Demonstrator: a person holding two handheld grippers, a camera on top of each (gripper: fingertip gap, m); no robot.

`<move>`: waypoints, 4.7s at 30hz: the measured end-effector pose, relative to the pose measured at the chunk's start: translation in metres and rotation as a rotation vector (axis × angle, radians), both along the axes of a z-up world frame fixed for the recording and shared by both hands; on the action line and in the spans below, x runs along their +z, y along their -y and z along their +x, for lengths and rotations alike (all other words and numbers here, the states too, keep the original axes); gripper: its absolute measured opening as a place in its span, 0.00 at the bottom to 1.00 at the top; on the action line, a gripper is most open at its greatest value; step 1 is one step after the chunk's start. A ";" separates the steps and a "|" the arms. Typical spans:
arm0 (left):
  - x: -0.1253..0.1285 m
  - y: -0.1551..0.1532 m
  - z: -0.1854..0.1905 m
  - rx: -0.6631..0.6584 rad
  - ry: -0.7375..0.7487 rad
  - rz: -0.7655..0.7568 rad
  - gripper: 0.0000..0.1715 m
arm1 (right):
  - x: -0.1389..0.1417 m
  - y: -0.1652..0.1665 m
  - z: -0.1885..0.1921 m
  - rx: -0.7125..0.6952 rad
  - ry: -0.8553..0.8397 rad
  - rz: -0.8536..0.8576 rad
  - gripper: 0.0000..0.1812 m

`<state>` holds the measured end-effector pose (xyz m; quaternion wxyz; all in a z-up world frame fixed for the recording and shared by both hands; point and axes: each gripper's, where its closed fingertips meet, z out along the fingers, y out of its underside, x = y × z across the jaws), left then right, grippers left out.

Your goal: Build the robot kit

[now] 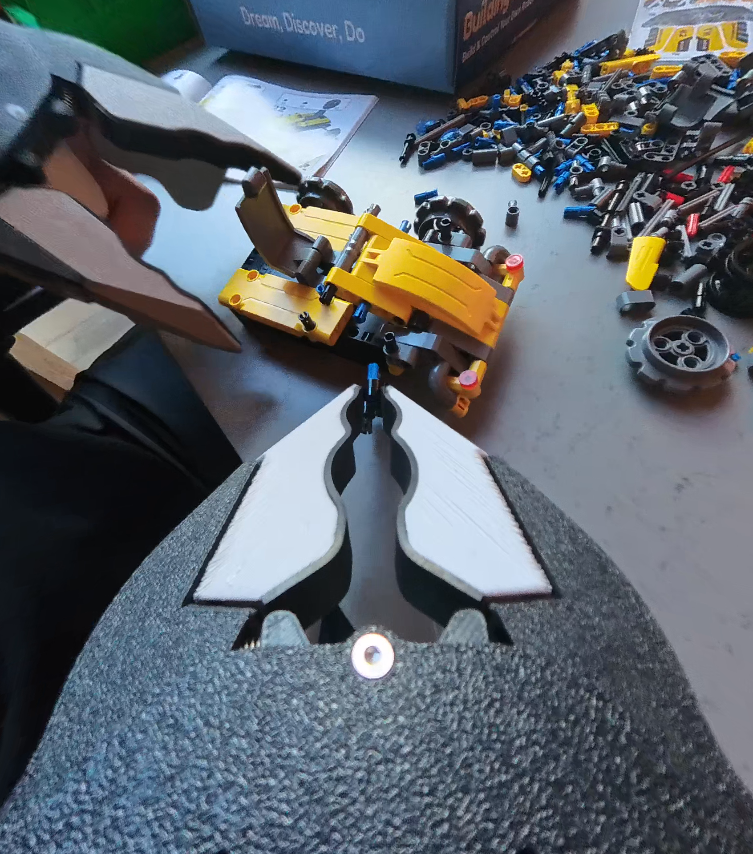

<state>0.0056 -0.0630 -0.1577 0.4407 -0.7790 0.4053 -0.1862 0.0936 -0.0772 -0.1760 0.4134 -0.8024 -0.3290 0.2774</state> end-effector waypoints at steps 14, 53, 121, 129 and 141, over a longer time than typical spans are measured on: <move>-0.030 -0.015 0.027 -0.212 -0.248 -0.124 0.53 | -0.001 -0.004 -0.006 -0.064 -0.053 0.006 0.04; -0.028 0.033 0.059 0.125 -0.045 0.105 0.16 | -0.017 -0.026 0.012 0.576 0.264 -0.049 0.23; -0.020 0.028 0.044 0.233 0.052 0.173 0.18 | 0.047 -0.056 0.017 0.252 -0.012 0.393 0.13; -0.016 0.031 0.070 0.219 0.013 0.172 0.18 | 0.045 -0.053 0.019 0.276 0.006 0.425 0.13; -0.023 0.015 0.089 0.267 0.067 0.076 0.08 | 0.045 -0.039 0.015 0.365 -0.029 0.406 0.15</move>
